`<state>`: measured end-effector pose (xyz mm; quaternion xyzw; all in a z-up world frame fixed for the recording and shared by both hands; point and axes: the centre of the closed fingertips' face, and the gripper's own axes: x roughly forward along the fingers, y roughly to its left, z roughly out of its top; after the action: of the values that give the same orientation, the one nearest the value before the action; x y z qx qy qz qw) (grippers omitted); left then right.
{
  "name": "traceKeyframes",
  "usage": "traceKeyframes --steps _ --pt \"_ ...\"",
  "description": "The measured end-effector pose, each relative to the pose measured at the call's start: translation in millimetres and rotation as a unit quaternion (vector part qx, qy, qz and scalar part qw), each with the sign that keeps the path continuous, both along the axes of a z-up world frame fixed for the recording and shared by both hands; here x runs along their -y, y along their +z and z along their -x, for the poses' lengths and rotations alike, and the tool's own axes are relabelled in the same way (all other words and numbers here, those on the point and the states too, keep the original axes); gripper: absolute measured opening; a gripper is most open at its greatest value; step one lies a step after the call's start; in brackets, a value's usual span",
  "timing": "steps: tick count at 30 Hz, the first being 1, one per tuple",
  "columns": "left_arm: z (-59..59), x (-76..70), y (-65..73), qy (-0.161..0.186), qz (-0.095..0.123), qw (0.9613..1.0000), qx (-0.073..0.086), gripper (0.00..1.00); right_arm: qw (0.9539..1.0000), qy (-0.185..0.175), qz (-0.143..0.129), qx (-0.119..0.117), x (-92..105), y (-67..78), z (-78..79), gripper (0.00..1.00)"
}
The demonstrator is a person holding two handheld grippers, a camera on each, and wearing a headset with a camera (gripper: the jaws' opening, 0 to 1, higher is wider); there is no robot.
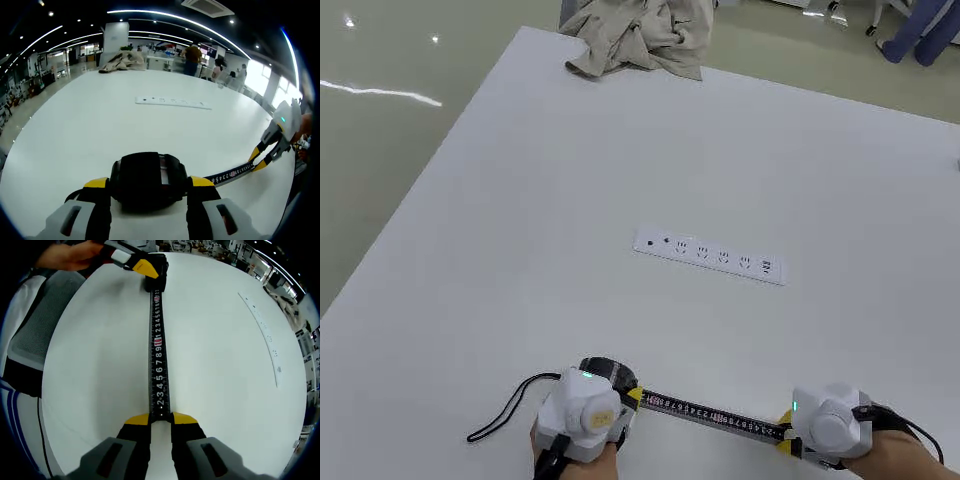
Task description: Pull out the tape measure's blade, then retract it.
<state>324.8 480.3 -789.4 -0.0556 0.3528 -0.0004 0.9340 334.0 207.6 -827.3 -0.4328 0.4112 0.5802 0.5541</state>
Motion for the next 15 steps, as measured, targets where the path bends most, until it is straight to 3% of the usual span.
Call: traceKeyframes --steps 15 --pt "0.0 0.0 0.1 -0.003 -0.002 1.0 0.007 0.58 0.9999 -0.004 -0.009 0.005 -8.4 1.2 0.6 0.14"
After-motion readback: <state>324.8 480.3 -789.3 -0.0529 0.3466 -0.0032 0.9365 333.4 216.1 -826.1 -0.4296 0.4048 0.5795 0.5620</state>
